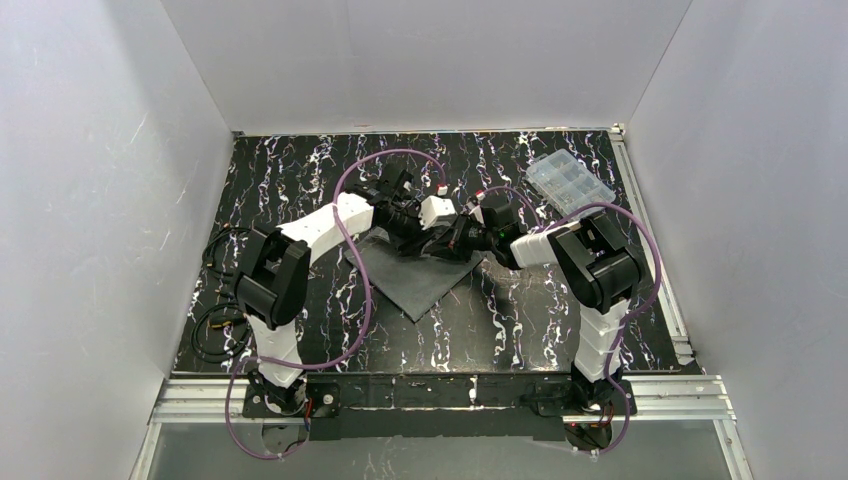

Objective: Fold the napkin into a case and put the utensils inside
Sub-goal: Pass from the left arm to the right

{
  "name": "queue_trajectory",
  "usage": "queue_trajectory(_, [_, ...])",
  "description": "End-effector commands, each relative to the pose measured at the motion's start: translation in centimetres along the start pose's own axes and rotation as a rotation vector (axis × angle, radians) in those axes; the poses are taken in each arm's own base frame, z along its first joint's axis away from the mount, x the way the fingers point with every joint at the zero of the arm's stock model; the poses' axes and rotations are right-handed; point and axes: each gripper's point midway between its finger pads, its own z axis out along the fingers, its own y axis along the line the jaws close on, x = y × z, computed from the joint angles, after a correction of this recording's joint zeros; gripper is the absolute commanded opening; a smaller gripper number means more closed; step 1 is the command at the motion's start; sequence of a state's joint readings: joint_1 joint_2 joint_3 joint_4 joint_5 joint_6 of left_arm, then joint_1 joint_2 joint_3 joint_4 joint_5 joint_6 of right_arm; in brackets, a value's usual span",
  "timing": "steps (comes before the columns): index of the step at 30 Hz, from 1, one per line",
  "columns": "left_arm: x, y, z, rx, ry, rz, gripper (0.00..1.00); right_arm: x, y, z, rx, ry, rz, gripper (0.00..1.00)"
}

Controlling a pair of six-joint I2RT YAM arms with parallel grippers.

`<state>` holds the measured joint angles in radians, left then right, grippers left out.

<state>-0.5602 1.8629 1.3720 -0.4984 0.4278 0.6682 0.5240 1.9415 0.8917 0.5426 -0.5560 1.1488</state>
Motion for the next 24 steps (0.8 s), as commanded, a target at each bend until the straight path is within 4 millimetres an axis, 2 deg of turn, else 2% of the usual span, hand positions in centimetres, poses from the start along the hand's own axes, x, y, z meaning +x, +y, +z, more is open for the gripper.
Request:
queue_trajectory(1, [-1.4,0.0,-0.1,0.016,-0.028,-0.02,0.39,-0.5,1.6,0.3,-0.082,-0.007,-0.035,0.1])
queue_trajectory(5, [-1.5,0.9,0.4,-0.011,-0.02,-0.05,0.38,-0.6,2.1,0.4,-0.111,-0.005,-0.032,0.1])
queue_trajectory(9, [-1.7,1.0,0.8,-0.004,-0.02,-0.062,0.37,-0.4,1.9,0.4,-0.112,0.0,-0.033,0.1])
queue_trajectory(15, [-0.7,1.2,1.0,-0.01,0.017,-0.031,0.25,-0.2,1.5,0.5,-0.106,0.006,-0.022,0.1])
queue_trajectory(21, [-0.7,0.8,0.5,-0.002,0.019,-0.022,0.25,-0.3,1.4,0.6,-0.104,0.004,-0.018,0.1])
queue_trajectory(24, [-0.7,1.6,0.6,-0.036,0.027,-0.008,0.18,-0.3,1.4,0.6,-0.105,0.004,-0.017,0.1])
